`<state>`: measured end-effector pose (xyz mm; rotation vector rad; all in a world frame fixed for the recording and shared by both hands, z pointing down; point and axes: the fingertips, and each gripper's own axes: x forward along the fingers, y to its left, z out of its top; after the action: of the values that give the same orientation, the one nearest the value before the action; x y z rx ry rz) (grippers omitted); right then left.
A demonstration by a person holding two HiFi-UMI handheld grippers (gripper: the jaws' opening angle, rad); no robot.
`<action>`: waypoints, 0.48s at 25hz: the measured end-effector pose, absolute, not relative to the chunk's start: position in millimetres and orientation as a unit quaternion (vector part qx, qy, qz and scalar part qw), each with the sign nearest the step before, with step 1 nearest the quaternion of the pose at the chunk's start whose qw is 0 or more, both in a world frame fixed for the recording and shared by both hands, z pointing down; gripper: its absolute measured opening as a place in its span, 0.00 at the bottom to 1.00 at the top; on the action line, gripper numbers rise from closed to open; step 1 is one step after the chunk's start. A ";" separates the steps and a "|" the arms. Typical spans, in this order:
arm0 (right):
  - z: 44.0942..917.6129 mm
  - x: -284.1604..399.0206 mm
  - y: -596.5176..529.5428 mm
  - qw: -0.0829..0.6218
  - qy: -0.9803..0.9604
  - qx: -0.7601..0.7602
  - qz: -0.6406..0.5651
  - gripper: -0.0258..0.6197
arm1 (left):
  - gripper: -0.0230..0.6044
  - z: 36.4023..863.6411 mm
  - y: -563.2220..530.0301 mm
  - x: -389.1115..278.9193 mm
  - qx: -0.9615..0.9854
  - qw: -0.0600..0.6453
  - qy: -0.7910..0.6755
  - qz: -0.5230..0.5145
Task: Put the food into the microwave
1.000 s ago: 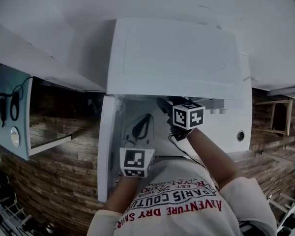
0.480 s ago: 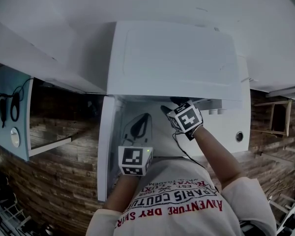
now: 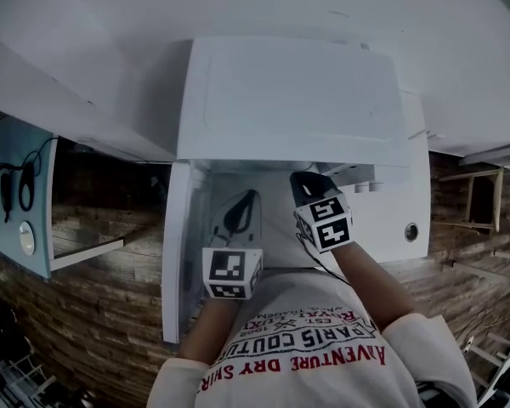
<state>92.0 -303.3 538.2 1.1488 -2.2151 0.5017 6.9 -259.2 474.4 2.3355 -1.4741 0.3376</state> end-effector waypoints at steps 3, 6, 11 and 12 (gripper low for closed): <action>508.8 88.7 -291.4 0.252 -0.850 0.432 0.163 0.06 | 0.05 466.8 -256.8 11.3 0.827 0.169 -0.523 0.118; 476.6 89.3 -279.6 0.198 -0.867 0.435 0.144 0.06 | 0.05 452.6 -256.5 16.5 0.830 0.147 -0.526 0.111; 431.6 98.3 -265.0 0.141 -0.880 0.445 0.093 0.06 | 0.05 426.4 -255.5 22.8 0.833 0.113 -0.533 0.092; 423.3 100.4 -262.3 0.134 -0.881 0.446 0.083 0.06 | 0.05 420.9 -254.6 23.7 0.834 0.106 -0.534 0.089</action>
<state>100.4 -262.3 423.3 1.2930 -2.5552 0.2396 23.7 -254.6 420.9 2.4559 -1.5734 0.2622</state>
